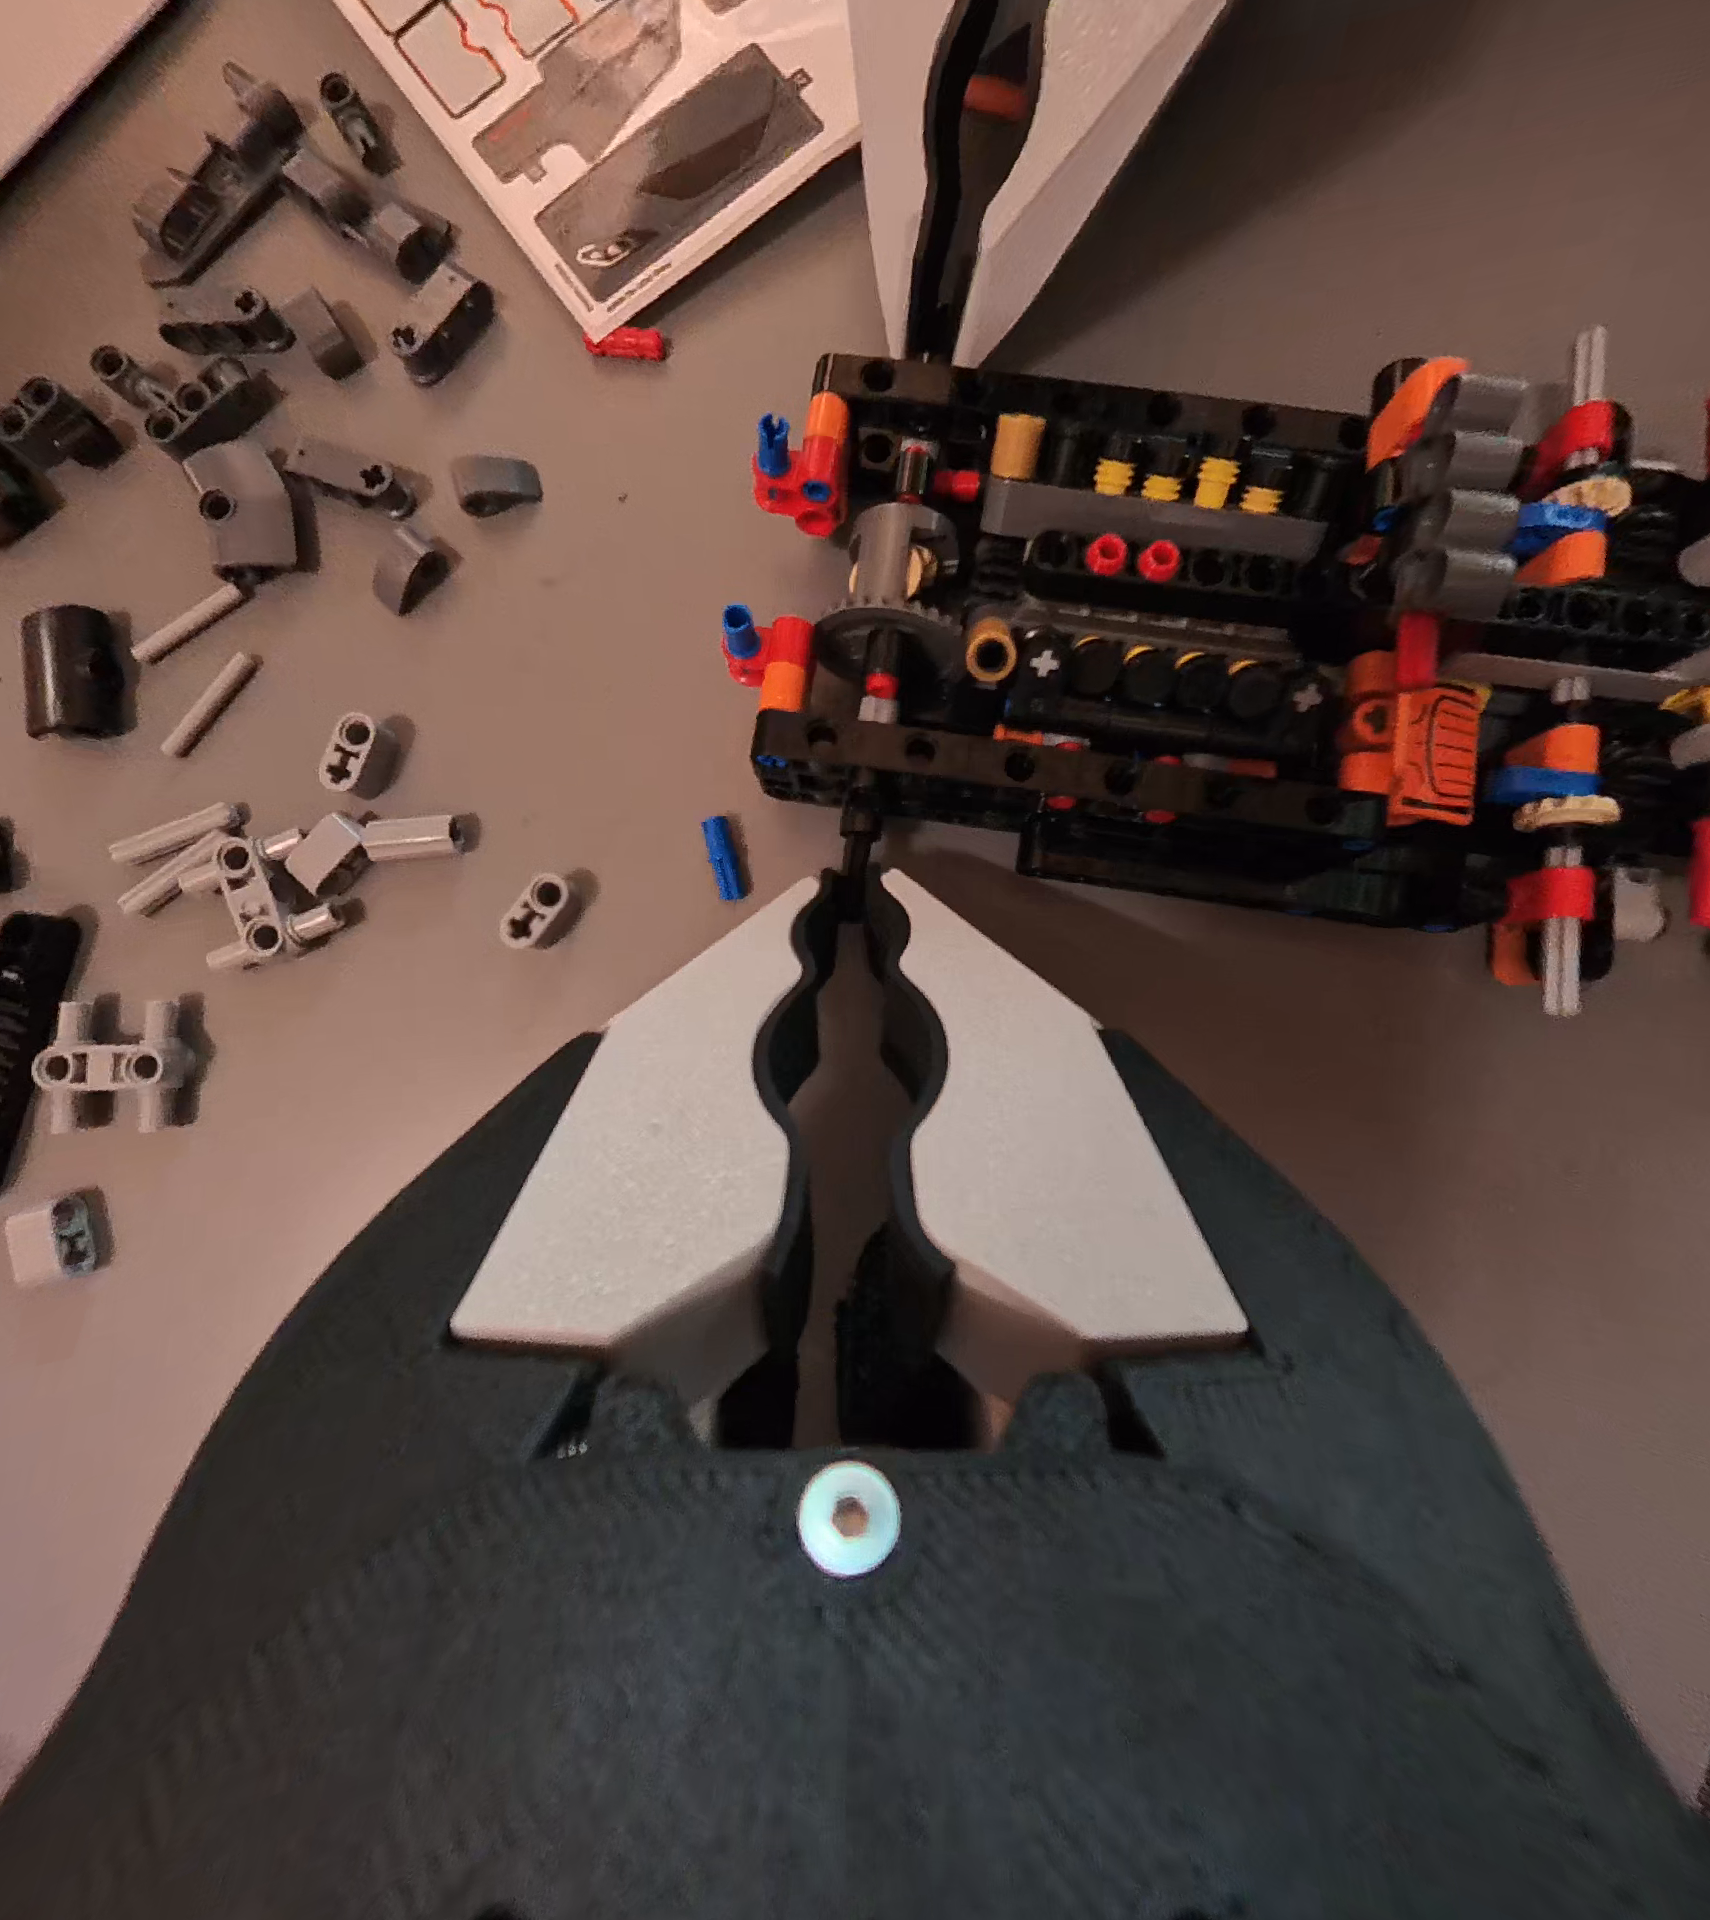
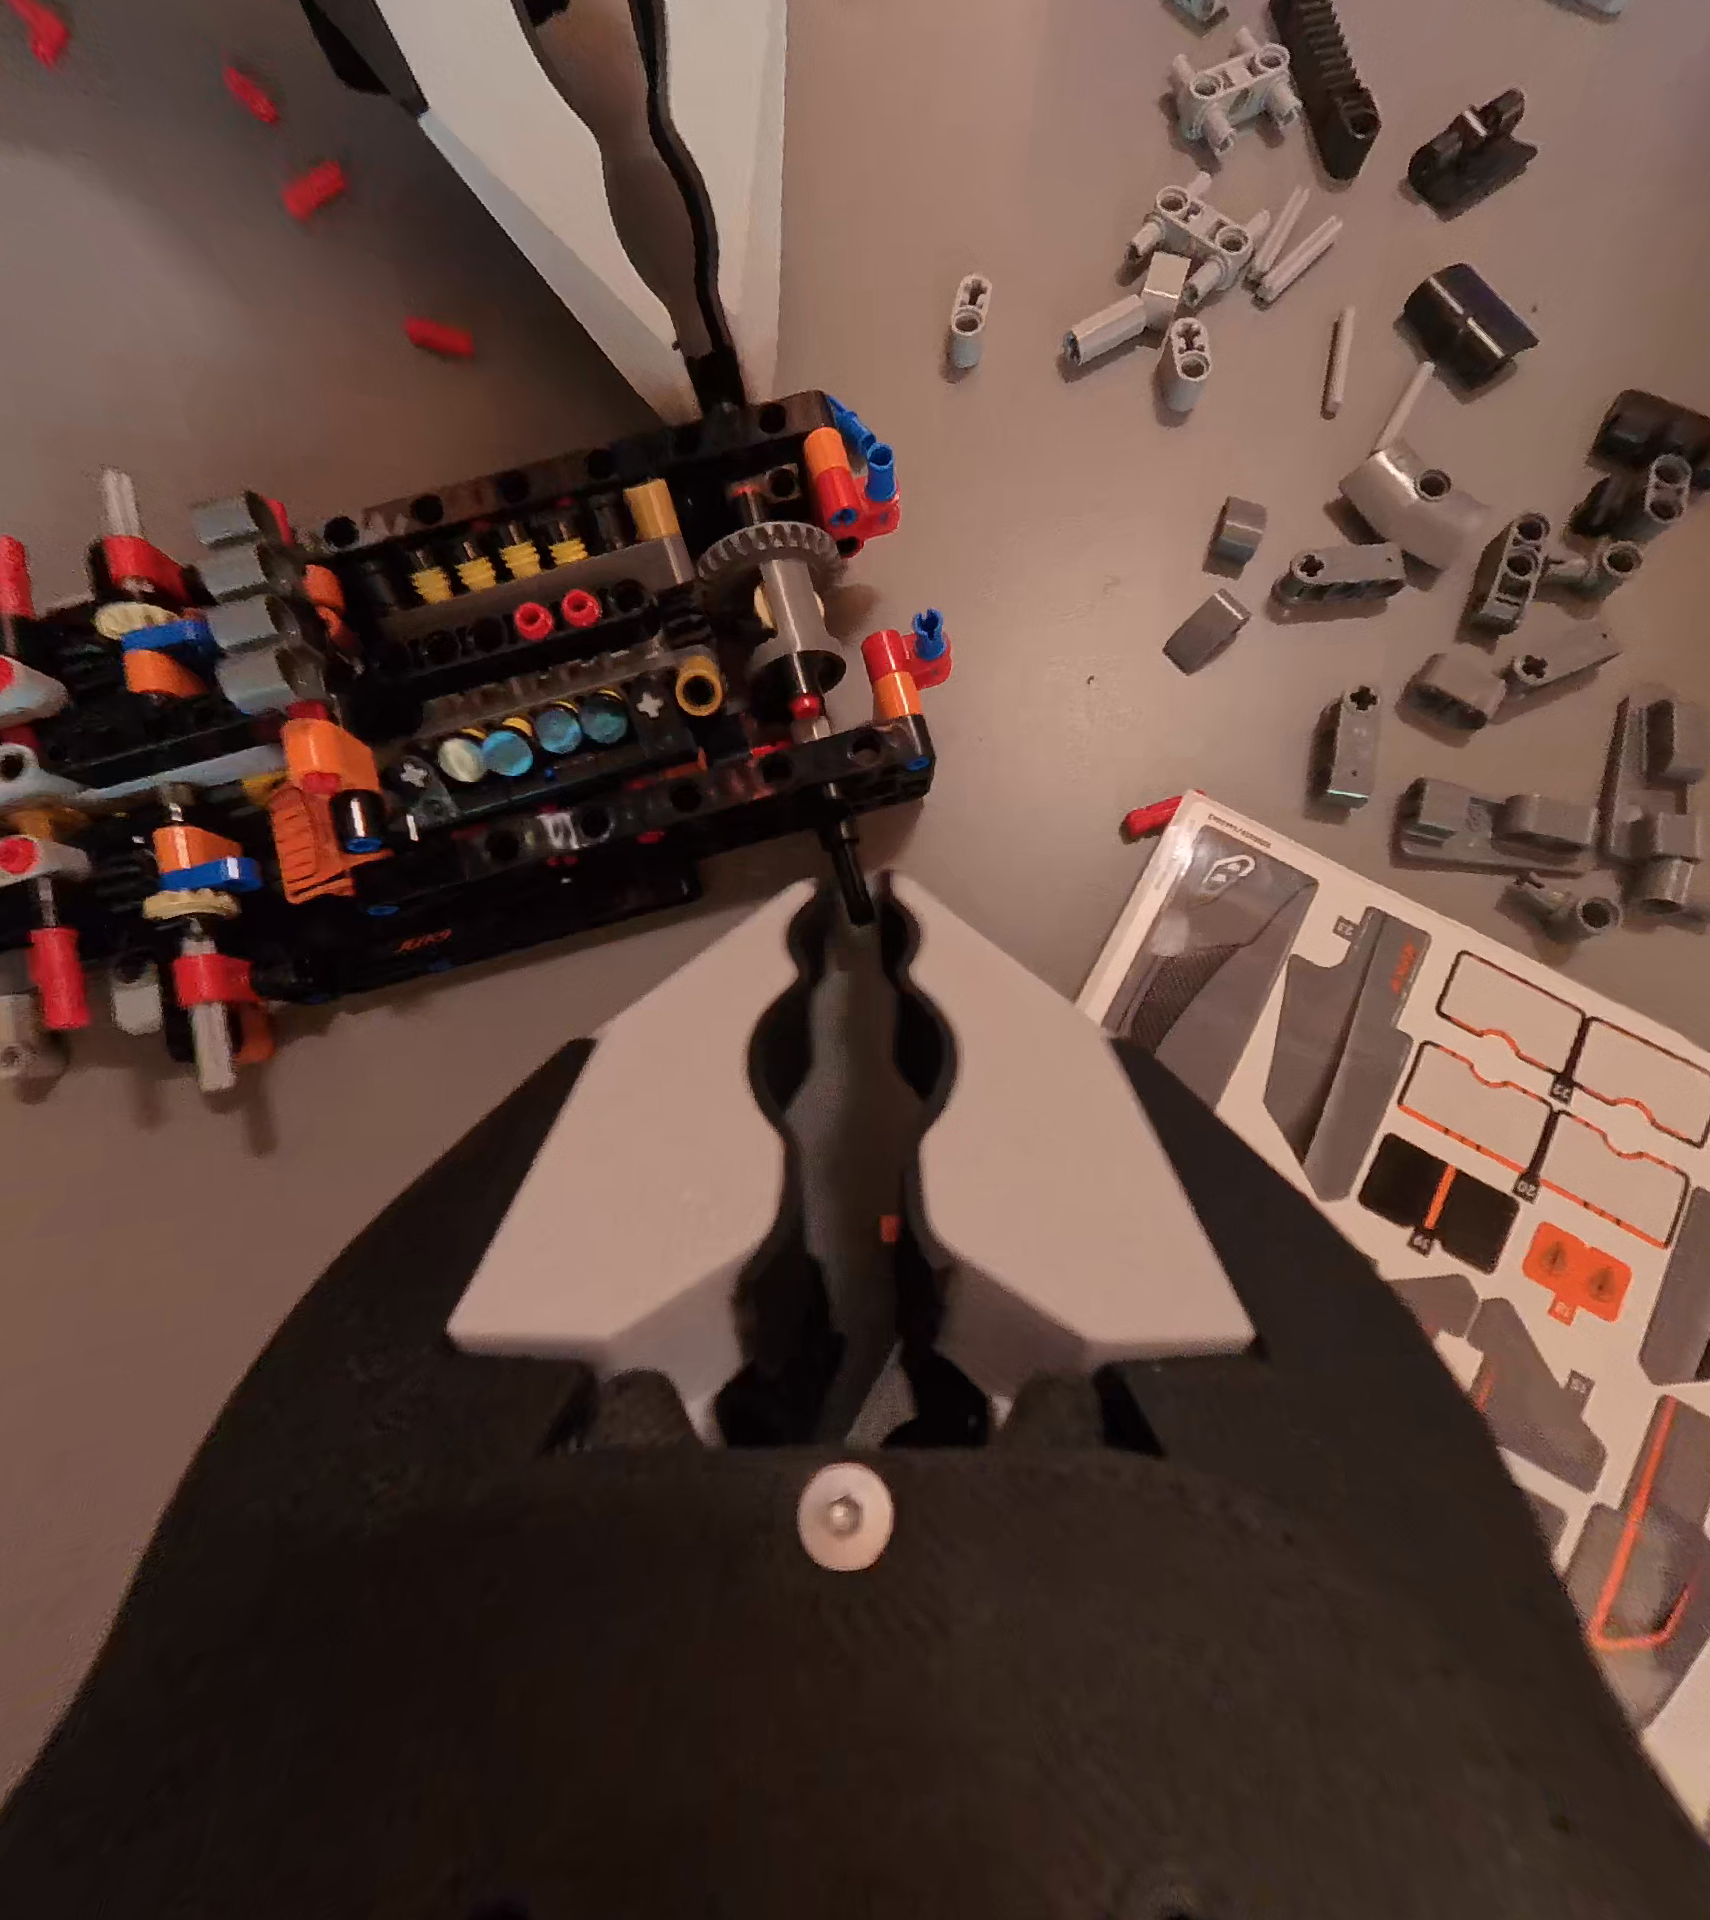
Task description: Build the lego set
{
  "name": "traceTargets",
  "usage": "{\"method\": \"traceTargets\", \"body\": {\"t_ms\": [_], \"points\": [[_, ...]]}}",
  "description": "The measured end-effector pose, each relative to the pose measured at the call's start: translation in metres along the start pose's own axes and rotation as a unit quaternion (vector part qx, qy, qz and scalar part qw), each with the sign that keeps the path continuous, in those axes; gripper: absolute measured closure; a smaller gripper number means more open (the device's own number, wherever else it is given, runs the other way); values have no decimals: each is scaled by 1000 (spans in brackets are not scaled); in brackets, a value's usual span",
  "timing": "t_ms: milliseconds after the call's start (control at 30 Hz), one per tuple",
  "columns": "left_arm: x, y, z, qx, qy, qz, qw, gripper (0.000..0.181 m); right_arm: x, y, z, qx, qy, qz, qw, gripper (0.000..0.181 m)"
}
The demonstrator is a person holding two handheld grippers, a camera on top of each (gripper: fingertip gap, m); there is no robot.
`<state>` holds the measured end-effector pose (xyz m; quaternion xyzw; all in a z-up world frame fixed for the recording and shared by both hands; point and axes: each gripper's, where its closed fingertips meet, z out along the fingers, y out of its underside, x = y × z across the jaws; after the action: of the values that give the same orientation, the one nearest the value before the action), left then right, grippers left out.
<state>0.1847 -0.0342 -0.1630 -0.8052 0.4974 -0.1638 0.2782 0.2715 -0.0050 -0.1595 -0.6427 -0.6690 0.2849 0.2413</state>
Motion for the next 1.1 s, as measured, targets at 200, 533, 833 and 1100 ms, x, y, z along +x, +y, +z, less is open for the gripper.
{"method": "traceTargets", "body": {"t_ms": [200, 533, 833, 1100], "points": [[-15, -1, -47, 31, -20, -67, 997, 147, 10, -1, -32, -17, 47, -2, 999, 147], [99, 9, -62, 39, 48, -67, 996, 151, -106, 11, -46, -15, -18, 3, 1000, 155], [113, -2, -24, 32, 8, -69, 997, 165, -110, 16, -23, -1, 21, 4, 1000, 167], [100, 3, -24, 23, -10, -75, 997, 168, -103, 7, -20, 14, 37, 19, 999, 168]]}}
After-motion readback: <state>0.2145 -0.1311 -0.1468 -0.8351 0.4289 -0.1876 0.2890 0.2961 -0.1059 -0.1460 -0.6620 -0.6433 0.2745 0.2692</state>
